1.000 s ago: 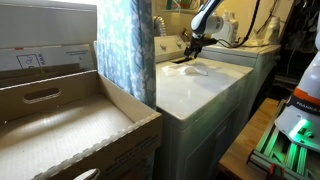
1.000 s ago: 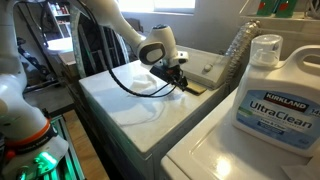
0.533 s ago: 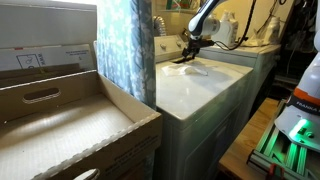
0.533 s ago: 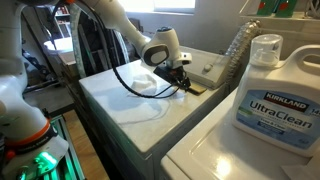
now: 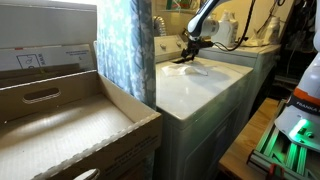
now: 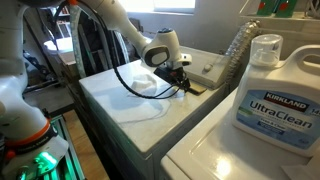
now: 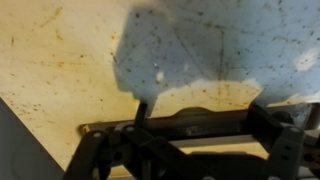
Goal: Pull out the object from the laundry machine
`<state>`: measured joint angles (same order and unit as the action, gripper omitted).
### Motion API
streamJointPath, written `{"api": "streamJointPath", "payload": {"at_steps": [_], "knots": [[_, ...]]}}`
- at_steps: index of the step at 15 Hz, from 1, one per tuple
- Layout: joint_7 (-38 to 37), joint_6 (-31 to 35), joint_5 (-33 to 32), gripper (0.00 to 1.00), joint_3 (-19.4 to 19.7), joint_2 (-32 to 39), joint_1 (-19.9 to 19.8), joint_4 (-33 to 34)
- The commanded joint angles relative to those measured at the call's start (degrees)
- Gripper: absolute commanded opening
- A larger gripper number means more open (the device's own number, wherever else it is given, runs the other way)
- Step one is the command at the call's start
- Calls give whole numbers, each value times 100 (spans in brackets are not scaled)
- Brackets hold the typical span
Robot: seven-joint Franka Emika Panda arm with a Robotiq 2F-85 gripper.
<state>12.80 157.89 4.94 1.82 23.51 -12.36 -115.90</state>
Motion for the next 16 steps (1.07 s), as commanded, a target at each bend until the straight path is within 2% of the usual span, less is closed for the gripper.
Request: {"api": "streamJointPath", "payload": {"at_steps": [1, 6, 10, 12, 16], "knots": [[-83, 51, 182, 100, -70, 134, -82, 180], [-138, 91, 427, 100, -125, 66, -118, 224], [-593, 76, 745, 100, -100, 104, -84, 546], [-841, -151, 742, 100, -22, 157, -18, 737], [-1443, -1034, 629, 100, 153, 373, 94, 1126]]}}
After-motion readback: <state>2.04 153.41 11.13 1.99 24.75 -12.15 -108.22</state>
